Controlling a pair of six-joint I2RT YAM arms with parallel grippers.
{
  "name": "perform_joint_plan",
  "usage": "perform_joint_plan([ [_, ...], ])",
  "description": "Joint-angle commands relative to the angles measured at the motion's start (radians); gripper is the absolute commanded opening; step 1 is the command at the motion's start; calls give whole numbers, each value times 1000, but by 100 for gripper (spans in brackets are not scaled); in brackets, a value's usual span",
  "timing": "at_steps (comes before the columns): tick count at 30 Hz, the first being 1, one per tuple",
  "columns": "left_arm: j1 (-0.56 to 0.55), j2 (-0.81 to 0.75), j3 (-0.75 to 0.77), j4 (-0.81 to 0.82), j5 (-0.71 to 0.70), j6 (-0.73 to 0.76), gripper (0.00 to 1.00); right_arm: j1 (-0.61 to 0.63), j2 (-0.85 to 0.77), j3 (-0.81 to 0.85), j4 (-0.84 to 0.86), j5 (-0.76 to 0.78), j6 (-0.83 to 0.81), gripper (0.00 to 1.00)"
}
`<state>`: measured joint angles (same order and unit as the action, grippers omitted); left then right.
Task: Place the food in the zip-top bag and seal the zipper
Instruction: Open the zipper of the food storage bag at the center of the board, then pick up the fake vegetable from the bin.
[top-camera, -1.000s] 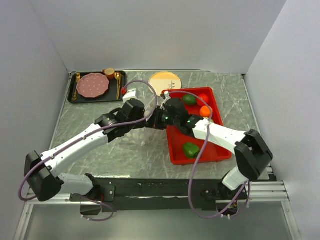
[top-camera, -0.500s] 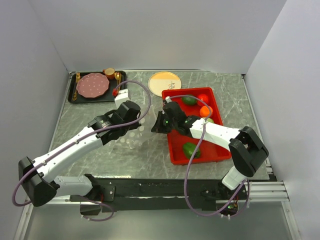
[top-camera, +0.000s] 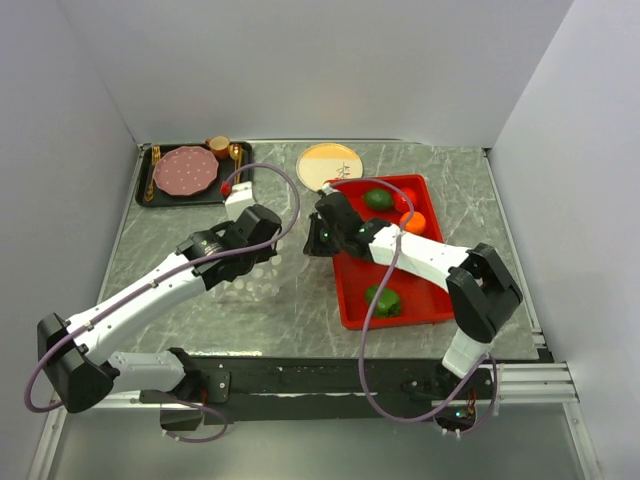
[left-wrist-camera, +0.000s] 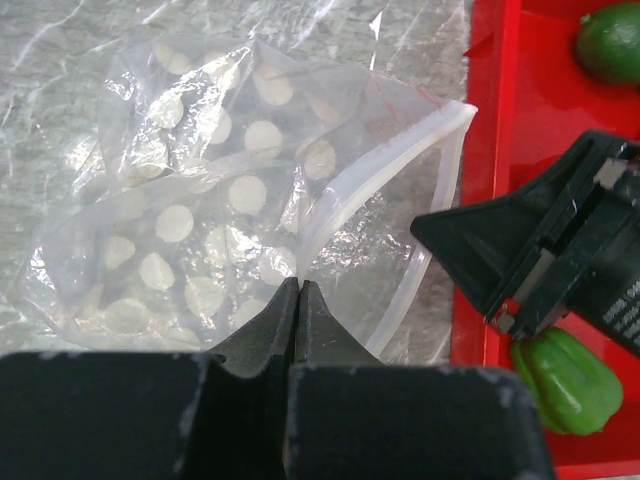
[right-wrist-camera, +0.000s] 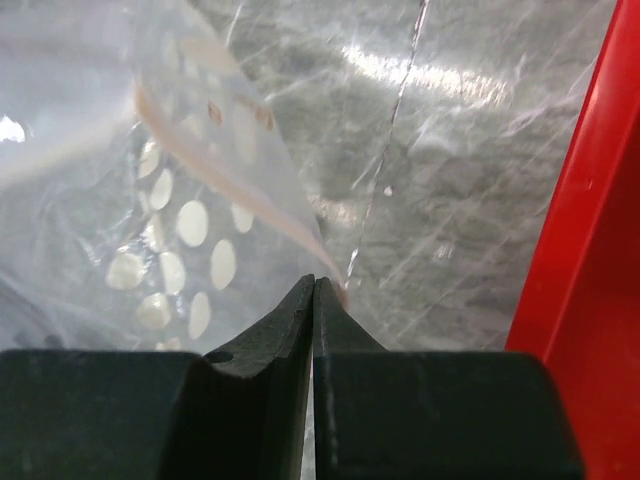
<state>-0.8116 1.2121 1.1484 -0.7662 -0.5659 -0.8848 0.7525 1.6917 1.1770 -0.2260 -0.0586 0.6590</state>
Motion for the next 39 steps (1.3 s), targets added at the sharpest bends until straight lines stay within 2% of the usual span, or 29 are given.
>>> perform_joint_plan([
  [1,-3,-37,-2,-10,-34,6,3,-8,43,81,-42,36,-59,10],
  [5,-3,-33,-12,31,9,-3,1,-12,-10,76,0,0,-84,11],
  [8,-3,3,-9,34,9,-32,1,-15,-140,15,68,22,-72,22],
  [9,-3,15,-3,28,6,-40,1,-16,-167,13,54,57,-71,32],
  [12,-3,58,25,19,3,-54,1,-19,-257,3,-19,132,-79,48],
  [13,-3,67,36,21,3,-55,1,-21,-314,-16,-24,143,-79,48],
  [14,-3,81,37,22,6,-55,1,-21,-341,-51,-29,161,-73,53],
  [17,-3,92,45,30,12,-51,1,-27,-444,-126,-82,253,-41,54],
  [18,-3,92,47,31,14,-49,1,-34,-467,-144,-110,287,-20,61],
  [20,-1,86,43,42,27,-37,1,-44,-536,-213,-176,365,40,65],
  [21,-3,81,39,50,32,-34,1,-59,-562,-241,-194,385,62,93],
  [22,-1,76,31,56,46,-25,1,-68,-617,-296,-220,407,80,100],
  [26,-1,55,7,87,70,-6,1,-146,-748,-419,-248,427,155,100],
  [28,-1,53,-4,96,80,1,1,-261,-780,-454,-256,369,162,100],
  [30,-1,55,11,82,92,6,1,-321,-773,-452,-301,359,151,100],
  [32,-1,58,22,67,106,1,1,-343,-764,-441,-326,437,148,100],
  [39,6,55,16,85,101,90,1,-438,-689,-418,-289,443,142,100],
])
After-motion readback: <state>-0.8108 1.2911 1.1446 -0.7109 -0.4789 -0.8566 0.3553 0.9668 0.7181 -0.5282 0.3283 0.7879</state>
